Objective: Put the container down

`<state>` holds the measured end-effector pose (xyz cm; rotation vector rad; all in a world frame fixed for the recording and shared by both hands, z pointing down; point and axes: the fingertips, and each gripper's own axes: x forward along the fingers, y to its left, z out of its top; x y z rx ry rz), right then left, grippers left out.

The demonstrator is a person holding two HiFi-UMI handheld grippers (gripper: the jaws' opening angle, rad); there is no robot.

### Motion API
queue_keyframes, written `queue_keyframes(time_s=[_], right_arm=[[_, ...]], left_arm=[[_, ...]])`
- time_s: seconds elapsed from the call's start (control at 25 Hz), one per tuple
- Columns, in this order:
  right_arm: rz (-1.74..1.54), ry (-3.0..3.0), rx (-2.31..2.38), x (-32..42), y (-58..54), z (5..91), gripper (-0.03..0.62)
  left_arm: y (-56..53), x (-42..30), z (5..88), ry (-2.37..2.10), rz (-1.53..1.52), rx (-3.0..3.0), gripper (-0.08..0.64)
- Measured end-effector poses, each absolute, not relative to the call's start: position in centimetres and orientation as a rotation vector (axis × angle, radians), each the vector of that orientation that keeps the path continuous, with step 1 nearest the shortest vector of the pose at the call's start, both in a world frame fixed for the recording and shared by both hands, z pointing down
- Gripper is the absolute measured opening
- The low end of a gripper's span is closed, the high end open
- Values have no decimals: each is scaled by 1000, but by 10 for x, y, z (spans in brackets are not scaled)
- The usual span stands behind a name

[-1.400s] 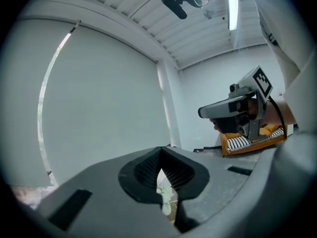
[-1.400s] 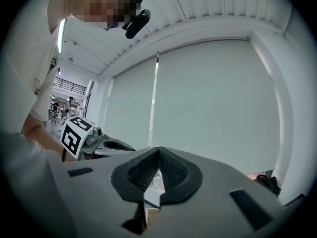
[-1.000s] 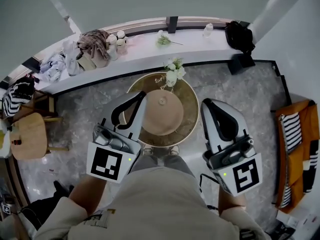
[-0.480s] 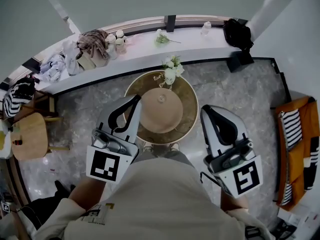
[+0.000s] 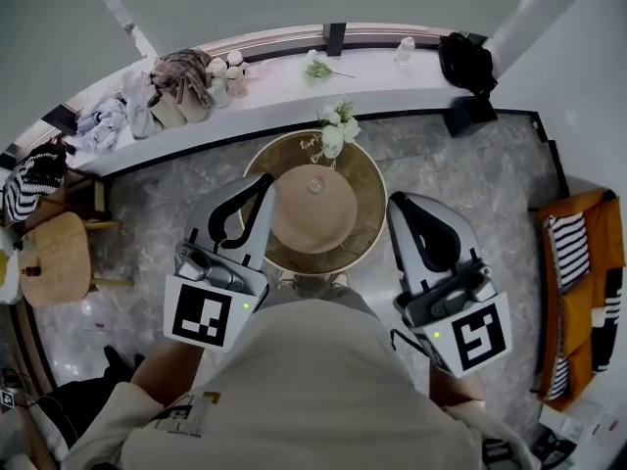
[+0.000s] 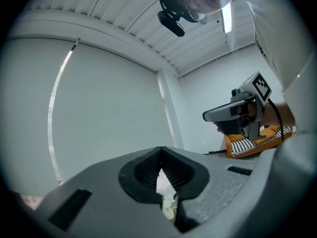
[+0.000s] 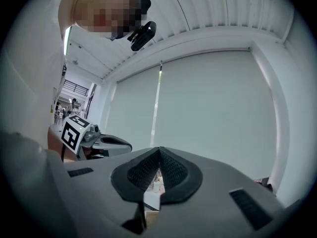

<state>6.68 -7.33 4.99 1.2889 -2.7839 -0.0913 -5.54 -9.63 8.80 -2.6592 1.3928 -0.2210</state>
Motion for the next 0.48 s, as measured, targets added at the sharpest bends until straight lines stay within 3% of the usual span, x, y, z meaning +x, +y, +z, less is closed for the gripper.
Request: queue_keyframes(time_s=[0.48], right_arm=[[-127,-2791,1280,60,-70,42,8]], left_arm=[[-93,-53,84,1375,-213,-2657,8]])
